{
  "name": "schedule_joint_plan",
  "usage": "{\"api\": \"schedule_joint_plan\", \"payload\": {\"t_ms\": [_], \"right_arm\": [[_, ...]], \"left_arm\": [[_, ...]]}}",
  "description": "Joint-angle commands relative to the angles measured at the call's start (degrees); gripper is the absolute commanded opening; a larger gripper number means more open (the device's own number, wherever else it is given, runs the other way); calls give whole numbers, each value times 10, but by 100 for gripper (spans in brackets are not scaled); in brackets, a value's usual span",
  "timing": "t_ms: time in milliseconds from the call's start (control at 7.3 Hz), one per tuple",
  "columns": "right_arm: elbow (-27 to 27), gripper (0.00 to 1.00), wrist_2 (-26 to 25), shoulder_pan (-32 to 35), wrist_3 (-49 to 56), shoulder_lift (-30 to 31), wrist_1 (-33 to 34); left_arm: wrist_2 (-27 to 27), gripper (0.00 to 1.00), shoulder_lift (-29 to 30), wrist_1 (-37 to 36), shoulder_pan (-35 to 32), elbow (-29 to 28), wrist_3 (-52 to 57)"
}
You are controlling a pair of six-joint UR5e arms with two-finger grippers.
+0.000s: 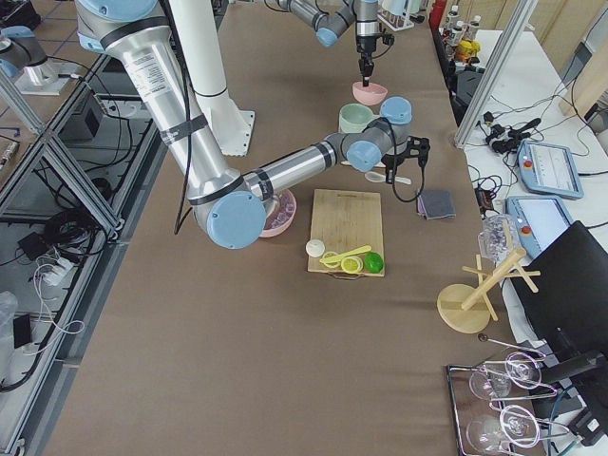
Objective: Stack pink bowl on green and place spoon
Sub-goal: 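Lower the pink bowl onto the green bowls with the left gripper and release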
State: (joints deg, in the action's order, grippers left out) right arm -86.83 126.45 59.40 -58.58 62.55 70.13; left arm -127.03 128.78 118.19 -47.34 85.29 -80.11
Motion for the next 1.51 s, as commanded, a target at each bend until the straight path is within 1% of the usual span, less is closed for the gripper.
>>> {"api": "schedule_joint_plan", "payload": {"t_ms": [0,274,548,1095,1232,1369], "right_arm": [[-18,0,0,1,-2,-1,0],[-23,0,3,1,-7,-2,0],[-31,0,5,0,-35,-2,-1],[-36,0,5,1,-36,-2,-1],[-36,0,5,0,-36,-2,-1],[-39,0,5,0,-36,-2,0]], "left_arm": [[35,0,-1,1,41,-3,-13],[44,0,-3,9,45,-6,-13],[46,0,-4,33,54,-24,-13],[46,0,-5,33,54,-28,-10],[46,15,-4,33,53,-28,-9],[46,39,-4,33,52,-28,-8]]}}
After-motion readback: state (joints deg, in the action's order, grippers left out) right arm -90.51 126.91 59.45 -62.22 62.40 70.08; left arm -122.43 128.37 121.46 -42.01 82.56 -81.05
